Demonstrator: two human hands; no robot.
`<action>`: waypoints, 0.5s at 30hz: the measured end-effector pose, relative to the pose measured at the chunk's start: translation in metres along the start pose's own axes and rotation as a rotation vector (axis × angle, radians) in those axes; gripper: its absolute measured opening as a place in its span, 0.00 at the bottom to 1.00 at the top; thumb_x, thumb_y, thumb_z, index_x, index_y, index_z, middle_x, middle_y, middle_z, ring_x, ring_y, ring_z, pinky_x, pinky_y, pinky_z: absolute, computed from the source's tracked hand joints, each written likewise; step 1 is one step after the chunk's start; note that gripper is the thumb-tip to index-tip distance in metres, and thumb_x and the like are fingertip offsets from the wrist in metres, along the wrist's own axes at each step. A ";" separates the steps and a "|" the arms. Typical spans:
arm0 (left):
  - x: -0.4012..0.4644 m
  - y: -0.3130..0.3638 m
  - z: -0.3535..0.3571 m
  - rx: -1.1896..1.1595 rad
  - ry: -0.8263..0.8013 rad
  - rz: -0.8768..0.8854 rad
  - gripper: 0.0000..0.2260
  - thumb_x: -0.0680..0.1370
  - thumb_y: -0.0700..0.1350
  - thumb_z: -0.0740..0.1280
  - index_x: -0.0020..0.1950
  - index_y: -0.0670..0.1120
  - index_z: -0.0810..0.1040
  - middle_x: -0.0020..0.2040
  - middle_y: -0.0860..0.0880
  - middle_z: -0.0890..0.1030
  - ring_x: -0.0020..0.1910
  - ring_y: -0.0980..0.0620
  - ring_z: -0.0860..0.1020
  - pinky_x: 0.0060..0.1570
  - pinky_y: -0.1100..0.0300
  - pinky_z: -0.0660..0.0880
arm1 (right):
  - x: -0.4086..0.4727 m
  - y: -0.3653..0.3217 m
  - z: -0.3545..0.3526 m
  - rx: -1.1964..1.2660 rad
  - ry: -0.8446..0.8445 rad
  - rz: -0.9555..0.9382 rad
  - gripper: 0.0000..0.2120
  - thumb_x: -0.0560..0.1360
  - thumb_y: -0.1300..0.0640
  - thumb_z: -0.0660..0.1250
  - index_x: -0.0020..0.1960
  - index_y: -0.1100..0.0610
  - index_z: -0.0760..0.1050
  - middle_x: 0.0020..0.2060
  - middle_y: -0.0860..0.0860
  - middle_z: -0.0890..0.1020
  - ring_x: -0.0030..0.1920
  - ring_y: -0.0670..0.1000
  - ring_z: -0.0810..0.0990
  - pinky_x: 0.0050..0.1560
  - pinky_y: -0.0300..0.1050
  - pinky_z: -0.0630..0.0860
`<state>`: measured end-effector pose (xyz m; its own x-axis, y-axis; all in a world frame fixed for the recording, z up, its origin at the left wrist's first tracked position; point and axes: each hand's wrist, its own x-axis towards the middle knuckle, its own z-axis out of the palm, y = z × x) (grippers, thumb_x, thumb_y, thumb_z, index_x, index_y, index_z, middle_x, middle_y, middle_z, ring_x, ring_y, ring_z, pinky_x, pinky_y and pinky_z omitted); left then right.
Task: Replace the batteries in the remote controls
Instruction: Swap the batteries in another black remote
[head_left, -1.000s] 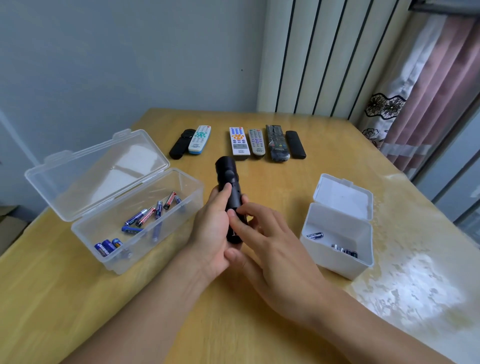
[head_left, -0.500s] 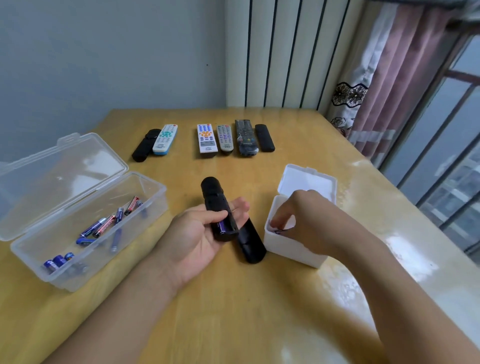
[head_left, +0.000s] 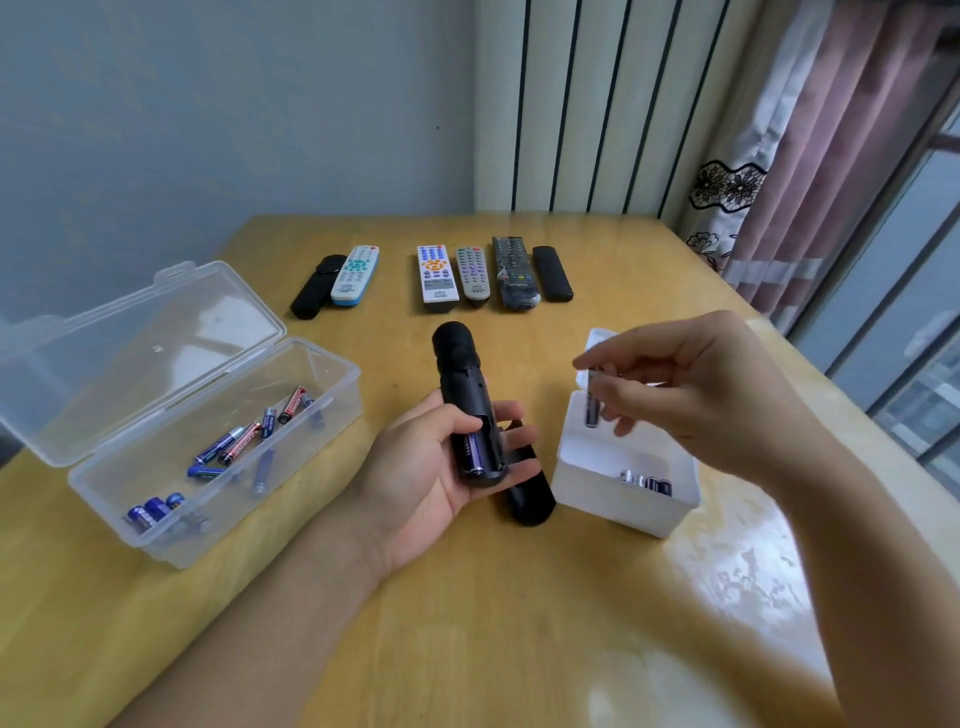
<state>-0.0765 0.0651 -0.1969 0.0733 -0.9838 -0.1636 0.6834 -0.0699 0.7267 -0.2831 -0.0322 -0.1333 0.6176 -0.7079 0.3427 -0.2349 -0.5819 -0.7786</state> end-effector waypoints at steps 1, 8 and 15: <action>-0.001 0.000 0.001 0.012 0.006 0.000 0.16 0.82 0.32 0.54 0.65 0.39 0.74 0.49 0.37 0.84 0.48 0.38 0.86 0.43 0.45 0.83 | -0.001 -0.004 0.008 0.127 0.007 -0.022 0.07 0.74 0.66 0.74 0.49 0.57 0.85 0.33 0.52 0.86 0.31 0.51 0.85 0.35 0.40 0.81; -0.005 0.003 0.006 -0.010 -0.043 -0.114 0.18 0.85 0.44 0.52 0.68 0.35 0.73 0.61 0.33 0.80 0.55 0.41 0.84 0.46 0.51 0.83 | -0.011 -0.009 0.063 -0.075 0.011 -0.238 0.06 0.72 0.65 0.77 0.48 0.58 0.87 0.40 0.49 0.86 0.37 0.46 0.85 0.40 0.46 0.83; -0.003 0.002 0.001 0.066 0.098 0.009 0.13 0.83 0.37 0.55 0.66 0.38 0.72 0.46 0.43 0.79 0.36 0.50 0.77 0.32 0.59 0.76 | -0.016 -0.007 0.074 -0.361 -0.138 -0.380 0.06 0.76 0.58 0.71 0.46 0.56 0.87 0.43 0.49 0.84 0.40 0.45 0.81 0.40 0.39 0.77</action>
<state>-0.0761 0.0676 -0.1943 0.1522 -0.9637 -0.2193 0.6335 -0.0752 0.7701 -0.2352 0.0130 -0.1721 0.7967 -0.3757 0.4734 -0.2039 -0.9045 -0.3746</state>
